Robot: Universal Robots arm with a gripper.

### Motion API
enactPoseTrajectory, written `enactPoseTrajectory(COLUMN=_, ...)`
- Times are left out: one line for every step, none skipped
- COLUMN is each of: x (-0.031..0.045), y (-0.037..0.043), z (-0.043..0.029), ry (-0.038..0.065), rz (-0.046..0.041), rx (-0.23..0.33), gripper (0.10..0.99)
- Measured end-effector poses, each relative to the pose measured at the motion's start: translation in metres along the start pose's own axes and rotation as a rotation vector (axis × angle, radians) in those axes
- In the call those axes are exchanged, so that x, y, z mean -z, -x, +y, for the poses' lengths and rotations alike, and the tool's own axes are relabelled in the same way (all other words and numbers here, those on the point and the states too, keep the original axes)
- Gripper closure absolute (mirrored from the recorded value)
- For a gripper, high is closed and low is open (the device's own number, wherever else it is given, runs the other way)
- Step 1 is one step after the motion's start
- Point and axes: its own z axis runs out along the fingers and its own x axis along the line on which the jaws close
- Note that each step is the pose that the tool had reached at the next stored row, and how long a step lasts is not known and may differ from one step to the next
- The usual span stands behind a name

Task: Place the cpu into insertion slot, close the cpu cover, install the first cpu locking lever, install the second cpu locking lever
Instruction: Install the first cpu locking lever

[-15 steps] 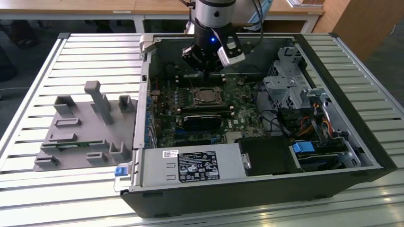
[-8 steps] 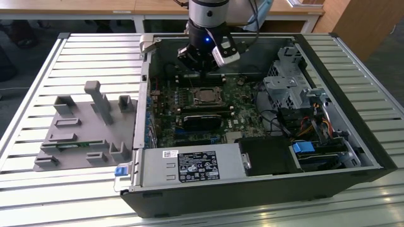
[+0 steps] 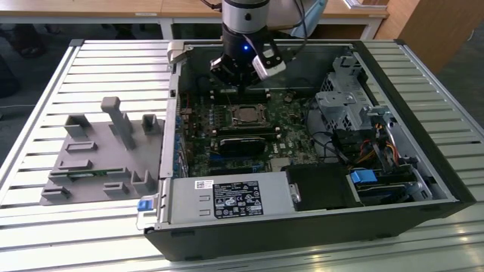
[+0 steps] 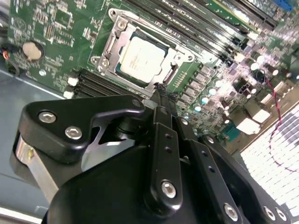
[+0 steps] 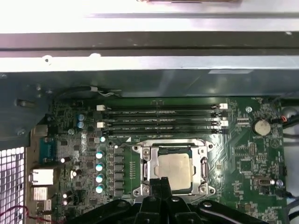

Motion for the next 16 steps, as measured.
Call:
enactPoseTrajectory(x=-0.0002, y=0.0000, z=0.0000, ry=0.001, rz=0.0013, rx=0.016, gripper=0.980)
enactPoseTrajectory(x=-0.0004, y=-0.0004, z=0.0000, ry=0.001, rz=0.0021, rx=0.027, gripper=0.980)
enactPoseTrajectory(x=-0.0006, y=-0.0016, z=-0.0001, ry=0.002, rz=0.0024, rx=0.031, gripper=0.980)
enactPoseTrajectory(x=-0.0007, y=-0.0035, z=-0.0001, ry=0.002, rz=0.0025, rx=0.033, gripper=0.980)
enactPoseTrajectory(x=-0.0007, y=-0.0057, z=-0.0002, ry=0.002, rz=0.0028, rx=0.035, gripper=0.980)
enactPoseTrajectory(x=-0.0008, y=-0.0075, z=-0.0002, ry=0.002, rz=0.0028, rx=0.036, gripper=0.980)
enactPoseTrajectory(x=-0.0008, y=-0.0087, z=0.0000, ry=0.002, rz=0.0028, rx=0.037, gripper=0.980)
enactPoseTrajectory(x=-0.0008, y=-0.0097, z=0.0002, ry=0.002, rz=0.0028, rx=0.037, gripper=0.980)
enactPoseTrajectory(x=-0.0009, y=-0.0100, z=0.0003, ry=0.002, rz=0.0029, rx=0.037, gripper=0.980)
enactPoseTrajectory(x=-0.0009, y=-0.0100, z=0.0003, ry=0.002, rz=0.0028, rx=0.037, gripper=0.980)
enactPoseTrajectory(x=-0.0009, y=-0.0106, z=0.0003, ry=0.002, rz=0.0028, rx=0.037, gripper=0.980)
enactPoseTrajectory(x=-0.0009, y=-0.0108, z=0.0003, ry=0.002, rz=0.0028, rx=0.037, gripper=0.980)
enactPoseTrajectory(x=-0.0009, y=-0.0109, z=0.0003, ry=0.002, rz=0.0028, rx=0.037, gripper=0.980)
enactPoseTrajectory(x=-0.0009, y=-0.0113, z=0.0003, ry=0.002, rz=0.0028, rx=0.037, gripper=0.980)
enactPoseTrajectory(x=-0.0009, y=-0.0116, z=0.0003, ry=0.002, rz=0.0028, rx=0.037, gripper=0.980)
enactPoseTrajectory(x=-0.0009, y=-0.0116, z=0.0003, ry=0.002, rz=0.0028, rx=0.037, gripper=0.980)
